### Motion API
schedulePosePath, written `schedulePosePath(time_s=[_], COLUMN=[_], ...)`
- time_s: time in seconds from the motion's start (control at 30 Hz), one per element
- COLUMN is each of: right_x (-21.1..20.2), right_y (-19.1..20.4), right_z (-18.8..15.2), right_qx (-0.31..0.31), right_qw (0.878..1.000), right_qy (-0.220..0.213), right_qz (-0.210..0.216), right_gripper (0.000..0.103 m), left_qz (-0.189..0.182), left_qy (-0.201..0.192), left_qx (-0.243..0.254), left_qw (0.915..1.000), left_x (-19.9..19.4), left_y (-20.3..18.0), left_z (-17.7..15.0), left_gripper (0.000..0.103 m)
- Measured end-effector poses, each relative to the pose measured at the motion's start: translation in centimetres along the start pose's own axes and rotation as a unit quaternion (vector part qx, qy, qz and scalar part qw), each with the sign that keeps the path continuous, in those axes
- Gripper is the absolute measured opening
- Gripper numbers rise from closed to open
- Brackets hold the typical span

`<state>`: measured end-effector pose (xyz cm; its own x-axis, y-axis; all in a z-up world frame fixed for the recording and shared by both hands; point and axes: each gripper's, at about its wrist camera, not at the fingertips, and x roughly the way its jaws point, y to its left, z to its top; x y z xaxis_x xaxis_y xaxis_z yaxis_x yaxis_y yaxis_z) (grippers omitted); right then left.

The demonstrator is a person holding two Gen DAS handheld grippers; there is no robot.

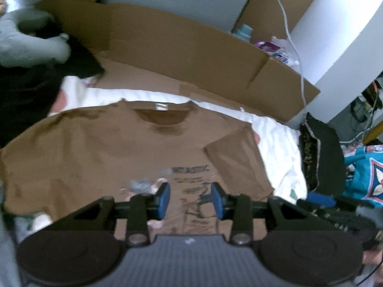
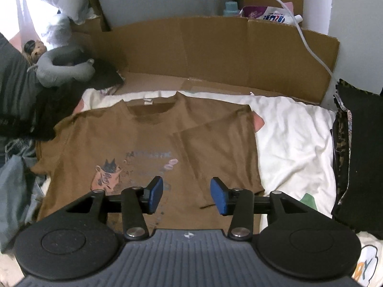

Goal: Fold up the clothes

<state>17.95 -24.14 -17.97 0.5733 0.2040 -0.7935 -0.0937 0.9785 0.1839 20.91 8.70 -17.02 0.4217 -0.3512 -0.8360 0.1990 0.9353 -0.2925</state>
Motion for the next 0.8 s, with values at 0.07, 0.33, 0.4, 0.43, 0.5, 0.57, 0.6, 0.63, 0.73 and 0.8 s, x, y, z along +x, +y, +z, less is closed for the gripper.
schedulePosePath(time_s=[0.07, 0.33, 0.4, 0.43, 0.5, 0.57, 0.6, 0.63, 0.73, 0.8], right_x=[-0.6, -2.4, -2.5, -2.5, -2.3, -2.1, -1.9, -1.7, -0.9, -0.5], right_y=[0.7, 3.4, 4.3, 4.6, 5.1, 5.2, 5.3, 5.3, 4.9, 4.6], right_z=[0.2, 0.2, -0.1, -0.3, -0.7, -1.3, -1.7, -2.1, -3.4, -4.2], right_qx=[0.0, -0.016, -0.029, -0.032, -0.028, -0.015, -0.009, -0.003, 0.024, 0.038], right_qw=[1.0, 1.0, 0.999, 0.999, 0.999, 0.999, 0.999, 0.999, 0.997, 0.997], right_qy=[-0.004, -0.022, -0.023, -0.022, -0.007, 0.008, 0.015, 0.021, 0.046, 0.053], right_qz=[-0.004, 0.012, 0.018, 0.024, 0.038, 0.042, 0.042, 0.041, 0.048, 0.051], right_gripper=[0.056, 0.063, 0.063, 0.063, 0.071, 0.091, 0.094, 0.1, 0.103, 0.103], left_qz=[0.001, 0.008, 0.003, 0.002, 0.002, 0.004, 0.003, 0.002, 0.002, 0.009], left_qy=[-0.002, -0.033, -0.043, -0.045, -0.045, -0.043, -0.041, -0.038, -0.033, -0.033], left_qx=[-0.007, -0.032, -0.048, -0.056, -0.059, -0.058, -0.059, -0.061, -0.083, -0.096], left_qw=[1.0, 0.9989, 0.9979, 0.9974, 0.9972, 0.9974, 0.9975, 0.9974, 0.996, 0.9948], left_x=[-1.2, -6.0, -6.9, -7.2, -7.5, -7.7, -7.7, -7.6, -7.4, -7.2], left_y=[1.3, 5.9, 7.1, 7.5, 8.3, 9.0, 9.3, 9.6, 11.0, 12.0], left_z=[-0.7, -3.3, -4.1, -4.5, -5.4, -6.2, -6.5, -6.8, -7.7, -8.0], left_gripper=[0.047, 0.064, 0.075, 0.08, 0.085, 0.095, 0.097, 0.1, 0.102, 0.102])
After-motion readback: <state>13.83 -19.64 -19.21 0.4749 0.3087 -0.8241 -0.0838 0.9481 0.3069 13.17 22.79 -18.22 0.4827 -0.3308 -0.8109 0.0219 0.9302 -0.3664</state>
